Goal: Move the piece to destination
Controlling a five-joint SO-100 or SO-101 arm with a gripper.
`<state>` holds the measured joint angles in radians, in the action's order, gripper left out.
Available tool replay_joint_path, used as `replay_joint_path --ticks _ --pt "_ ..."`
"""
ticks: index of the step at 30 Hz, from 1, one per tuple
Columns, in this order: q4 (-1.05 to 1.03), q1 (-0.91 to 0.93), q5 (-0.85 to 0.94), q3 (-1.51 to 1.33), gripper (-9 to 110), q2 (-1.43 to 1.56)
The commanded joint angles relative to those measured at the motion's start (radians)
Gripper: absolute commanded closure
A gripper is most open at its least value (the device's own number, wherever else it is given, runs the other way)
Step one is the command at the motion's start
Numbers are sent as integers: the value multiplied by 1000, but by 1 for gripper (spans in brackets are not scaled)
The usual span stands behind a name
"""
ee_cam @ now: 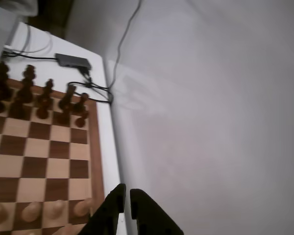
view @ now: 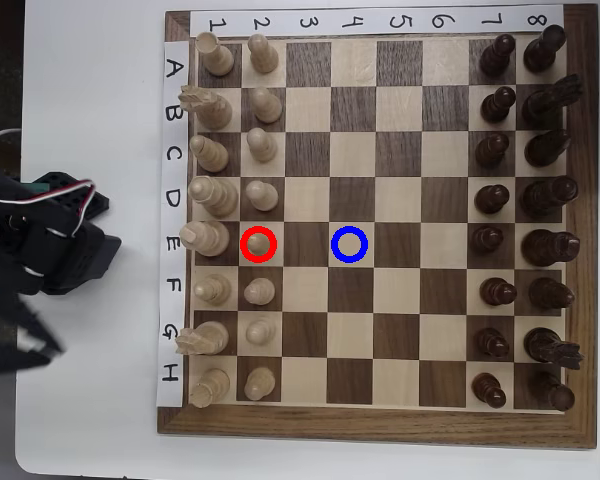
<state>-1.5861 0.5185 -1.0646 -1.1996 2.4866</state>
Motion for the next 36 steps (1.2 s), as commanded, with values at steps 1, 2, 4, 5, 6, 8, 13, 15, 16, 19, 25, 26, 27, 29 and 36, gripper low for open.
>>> replay_joint_path --ticks 1,2,4,5,6,8,13,15,16,19,25,26,27,29,36 --pt "-78 -86 -55 71 101 -71" --pt "-81 -107 -80 74 101 -84" --pt "-83 -137 -130 74 101 -106" --pt "-83 -150 -147 74 101 -118" --pt "-84 -164 -158 72 100 -127" --pt "-86 -201 -178 69 97 -146" --pt "-86 -293 -218 31 93 -192" --pt "-86 -333 -222 12 93 -221" --pt "-86 -351 -225 6 91 -238" --pt "-87 -374 -230 -41 86 -279" --pt "-81 -387 -314 -221 89 -302" --pt "-81 -382 -337 -244 91 -308" --pt "-81 -374 -359 -265 92 -313" --pt "-81 -356 -400 -293 93 -327" --pt "-74 -362 -525 -388 92 -318"
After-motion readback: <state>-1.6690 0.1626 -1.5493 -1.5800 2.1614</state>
